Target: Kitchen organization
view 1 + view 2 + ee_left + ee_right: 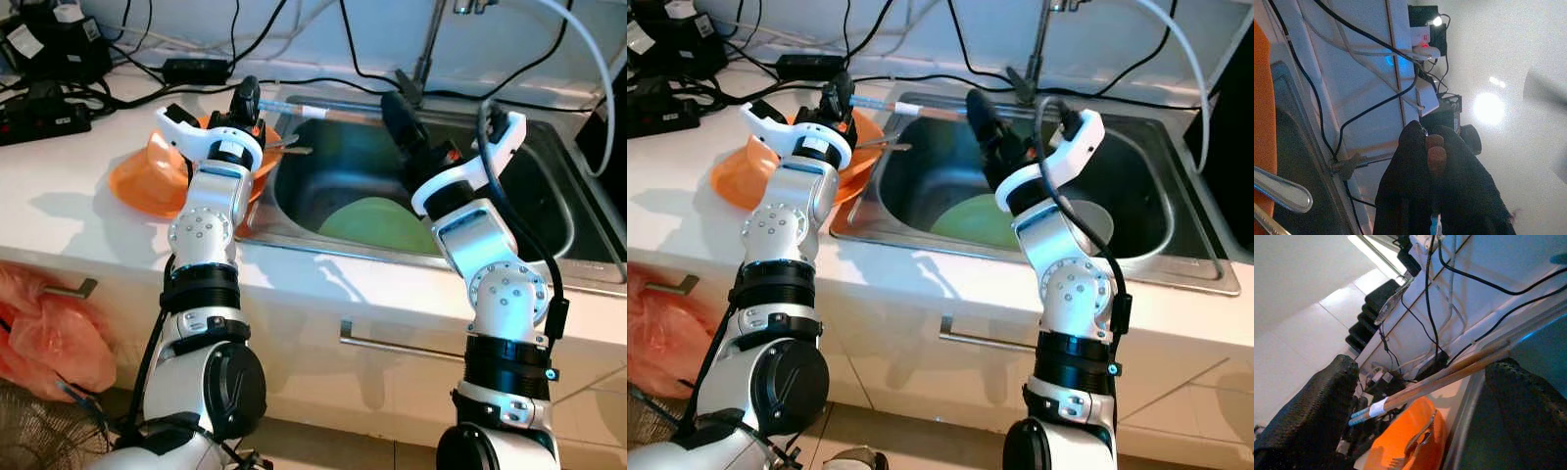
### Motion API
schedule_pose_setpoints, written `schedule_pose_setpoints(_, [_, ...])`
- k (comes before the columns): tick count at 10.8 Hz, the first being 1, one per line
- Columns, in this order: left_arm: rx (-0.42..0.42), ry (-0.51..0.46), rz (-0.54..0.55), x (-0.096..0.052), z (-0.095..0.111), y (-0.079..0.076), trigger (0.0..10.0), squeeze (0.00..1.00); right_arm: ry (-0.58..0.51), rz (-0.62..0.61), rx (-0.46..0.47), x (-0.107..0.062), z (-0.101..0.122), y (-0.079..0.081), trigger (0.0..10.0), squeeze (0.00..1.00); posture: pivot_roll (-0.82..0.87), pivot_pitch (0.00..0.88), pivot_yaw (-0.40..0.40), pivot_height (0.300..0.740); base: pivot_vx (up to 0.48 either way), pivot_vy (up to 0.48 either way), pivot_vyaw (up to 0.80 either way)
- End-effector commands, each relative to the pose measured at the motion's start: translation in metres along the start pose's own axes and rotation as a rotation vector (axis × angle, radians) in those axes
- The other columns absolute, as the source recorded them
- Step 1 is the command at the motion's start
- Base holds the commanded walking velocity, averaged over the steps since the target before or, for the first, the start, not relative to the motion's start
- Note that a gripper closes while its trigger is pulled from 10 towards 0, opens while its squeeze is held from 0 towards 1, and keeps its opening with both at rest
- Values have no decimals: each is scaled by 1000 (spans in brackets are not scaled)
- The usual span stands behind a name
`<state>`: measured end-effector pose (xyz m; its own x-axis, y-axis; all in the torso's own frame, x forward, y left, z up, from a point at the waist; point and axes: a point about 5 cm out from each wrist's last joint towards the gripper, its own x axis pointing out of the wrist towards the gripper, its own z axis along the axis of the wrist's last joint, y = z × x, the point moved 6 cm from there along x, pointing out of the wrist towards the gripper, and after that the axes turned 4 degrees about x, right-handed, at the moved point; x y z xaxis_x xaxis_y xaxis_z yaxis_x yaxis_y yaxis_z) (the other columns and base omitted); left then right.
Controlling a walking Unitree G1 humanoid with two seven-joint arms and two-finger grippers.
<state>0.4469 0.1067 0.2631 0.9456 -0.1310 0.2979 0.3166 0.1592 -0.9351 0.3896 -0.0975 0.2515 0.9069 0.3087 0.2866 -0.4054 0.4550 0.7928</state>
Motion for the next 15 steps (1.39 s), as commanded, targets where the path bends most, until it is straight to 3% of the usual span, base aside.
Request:
schedule_pose_setpoints(1, [-150,134,17,-6,-76,-2,0,0,-21,11,26,4,4,5,10000,0,73,21,23,740,0,0,0])
schedule_pose_setpoints(5, [-161,167,0,-4,-88,-10,0,0,-3,12,90,9,-11,5,10000,0,73,31,28,740,0,0,0])
schedule_pose_setpoints(9, [-175,215,6,-9,-107,-10,0,0,3,25,97,19,-17,9,10000,0,71,35,32,740,0,0,0])
schedule_pose_setpoints(10, [-178,236,4,-10,-113,-12,0,0,3,35,101,22,-18,11,431,0,77,36,29,740,0,0,0])
schedule_pose_setpoints(15, [-192,295,-2,-17,-127,-14,0,0,-27,33,68,25,-8,7,0,0,73,30,30,740,0,0,0])
